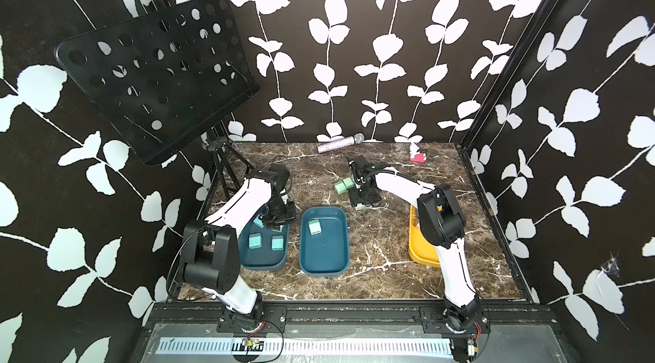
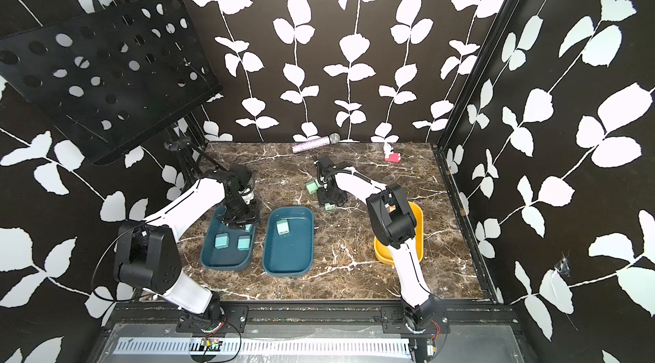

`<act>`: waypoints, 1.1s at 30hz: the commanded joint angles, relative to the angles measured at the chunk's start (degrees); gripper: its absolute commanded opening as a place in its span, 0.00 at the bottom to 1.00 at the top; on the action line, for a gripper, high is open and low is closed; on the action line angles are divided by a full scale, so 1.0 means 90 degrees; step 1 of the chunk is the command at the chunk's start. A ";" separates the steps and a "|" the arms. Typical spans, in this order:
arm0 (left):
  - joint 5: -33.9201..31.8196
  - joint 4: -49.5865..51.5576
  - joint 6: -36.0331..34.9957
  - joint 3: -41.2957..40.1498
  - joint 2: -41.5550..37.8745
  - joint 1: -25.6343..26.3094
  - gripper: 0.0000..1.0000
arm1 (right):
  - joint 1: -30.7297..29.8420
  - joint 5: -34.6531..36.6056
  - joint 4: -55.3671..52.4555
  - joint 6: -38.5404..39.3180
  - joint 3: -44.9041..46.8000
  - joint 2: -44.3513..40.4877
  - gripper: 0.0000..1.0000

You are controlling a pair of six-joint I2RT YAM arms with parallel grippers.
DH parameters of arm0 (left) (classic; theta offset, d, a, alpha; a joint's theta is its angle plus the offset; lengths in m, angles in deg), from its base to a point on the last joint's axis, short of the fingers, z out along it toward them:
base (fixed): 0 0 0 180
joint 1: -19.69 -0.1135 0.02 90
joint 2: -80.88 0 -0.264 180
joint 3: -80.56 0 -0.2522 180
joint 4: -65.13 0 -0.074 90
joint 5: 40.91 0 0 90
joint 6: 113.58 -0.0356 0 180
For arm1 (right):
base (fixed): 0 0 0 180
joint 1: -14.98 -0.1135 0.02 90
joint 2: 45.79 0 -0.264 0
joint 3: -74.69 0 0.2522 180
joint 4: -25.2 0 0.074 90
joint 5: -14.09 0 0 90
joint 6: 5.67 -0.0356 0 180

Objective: Place the plugs by color into the storage box
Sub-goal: Pick up the plug from the center of the board.

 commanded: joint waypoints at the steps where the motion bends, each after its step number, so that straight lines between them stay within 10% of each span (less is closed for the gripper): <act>1: -0.0023 0.0149 0.0017 -0.0004 -0.0241 0.0005 0.56 | 0.0055 -0.0328 0.0130 -0.0162 -0.0082 0.0078 0.68; 33: 0.0048 0.0050 0.0010 -0.0051 -0.0163 0.0005 0.56 | 0.0128 -0.0489 0.0423 -0.0475 0.0645 -0.0652 0.32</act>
